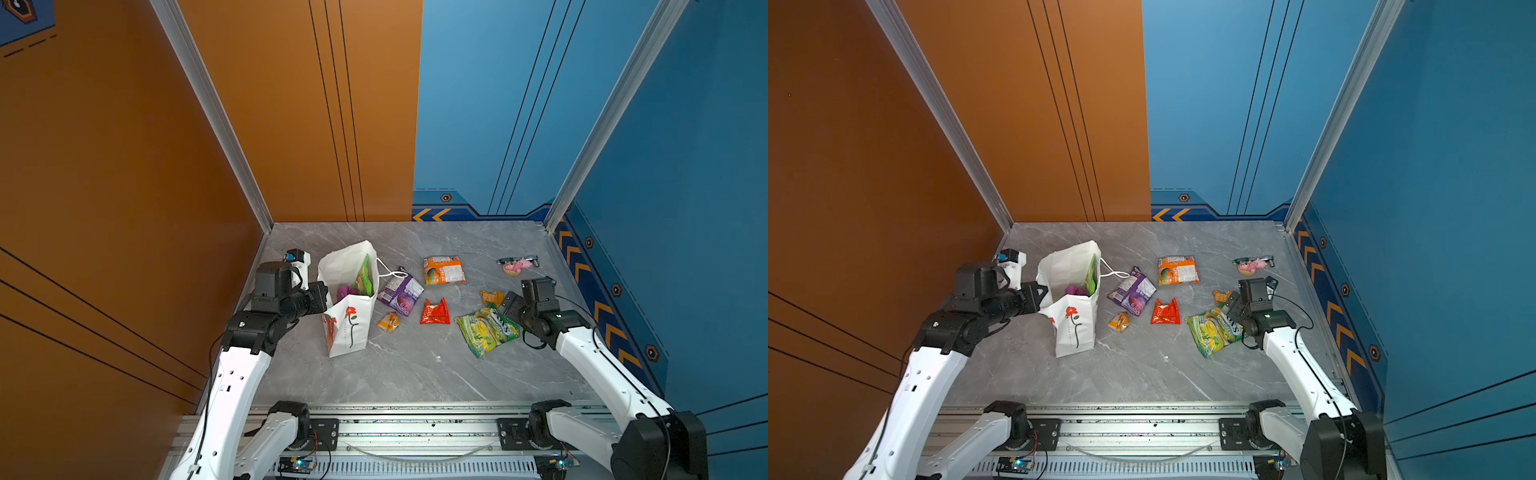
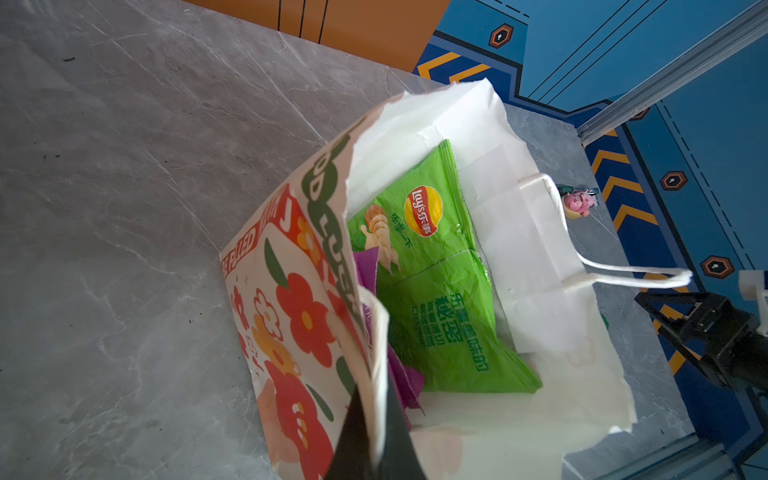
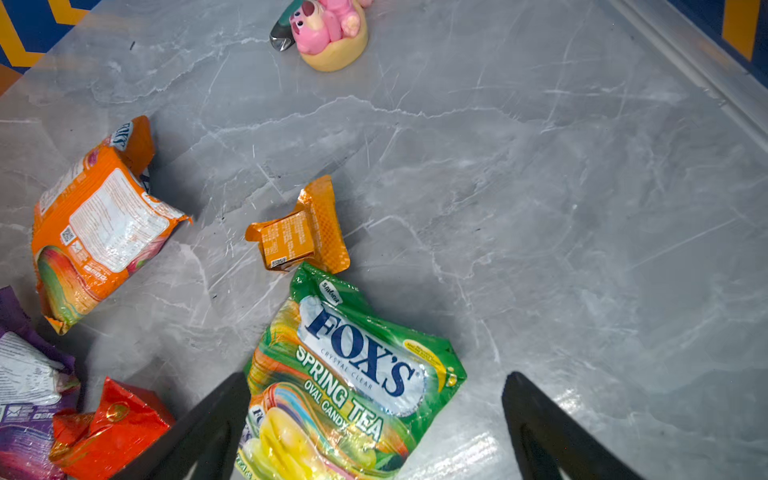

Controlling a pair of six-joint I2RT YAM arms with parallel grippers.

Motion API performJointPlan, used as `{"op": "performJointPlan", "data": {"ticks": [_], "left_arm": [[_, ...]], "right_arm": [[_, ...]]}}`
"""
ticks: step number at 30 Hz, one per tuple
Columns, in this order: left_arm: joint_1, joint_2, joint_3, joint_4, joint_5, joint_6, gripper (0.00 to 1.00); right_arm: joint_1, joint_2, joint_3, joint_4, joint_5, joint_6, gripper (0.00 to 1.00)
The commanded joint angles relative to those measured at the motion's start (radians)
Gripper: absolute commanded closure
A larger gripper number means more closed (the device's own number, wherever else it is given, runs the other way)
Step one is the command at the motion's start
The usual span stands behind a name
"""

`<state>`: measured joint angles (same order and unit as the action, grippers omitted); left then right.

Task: Place the snacks into the paper bag
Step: 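Lower the right gripper and close it on the Fox's bag's edge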

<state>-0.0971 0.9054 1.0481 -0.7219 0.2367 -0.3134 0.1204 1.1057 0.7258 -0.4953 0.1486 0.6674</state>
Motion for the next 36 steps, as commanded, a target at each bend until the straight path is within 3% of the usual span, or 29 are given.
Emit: {"op": "performJointPlan", "data": {"ticks": [1, 5, 8, 13, 20, 28, 31, 36], "left_arm": [[0.011, -0.015, -0.011, 0.033, -0.007, 0.016, 1.0], [0.012, -0.019, -0.011, 0.033, -0.012, 0.017, 1.0], [0.012, -0.022, -0.011, 0.033, -0.014, 0.017, 1.0], [0.011, -0.019, -0.011, 0.033, -0.013, 0.019, 1.0], [0.011, -0.017, -0.011, 0.033, -0.017, 0.018, 1.0], [0.012, -0.014, -0.011, 0.033, -0.016, 0.017, 1.0], [0.012, -0.014, -0.011, 0.033, -0.01, 0.016, 1.0], [0.012, -0.02, -0.011, 0.033, -0.013, 0.017, 1.0]], "right_arm": [[-0.025, 0.052, -0.002, 0.06, -0.049, -0.069, 0.03], [-0.04, 0.169, 0.034, 0.067, -0.071, -0.095, 0.03], [-0.039, 0.254, 0.052, 0.078, -0.155, -0.106, 0.04], [-0.032, 0.286, 0.015, 0.102, -0.196, -0.106, 0.04], [0.021, 0.197, -0.083, 0.084, -0.322, -0.024, 0.05], [0.193, 0.003, -0.145, 0.005, -0.248, 0.092, 0.05], [0.181, -0.031, -0.167, 0.022, -0.243, 0.103, 0.05], [0.065, -0.013, -0.143, 0.02, -0.285, 0.048, 0.06]]}}
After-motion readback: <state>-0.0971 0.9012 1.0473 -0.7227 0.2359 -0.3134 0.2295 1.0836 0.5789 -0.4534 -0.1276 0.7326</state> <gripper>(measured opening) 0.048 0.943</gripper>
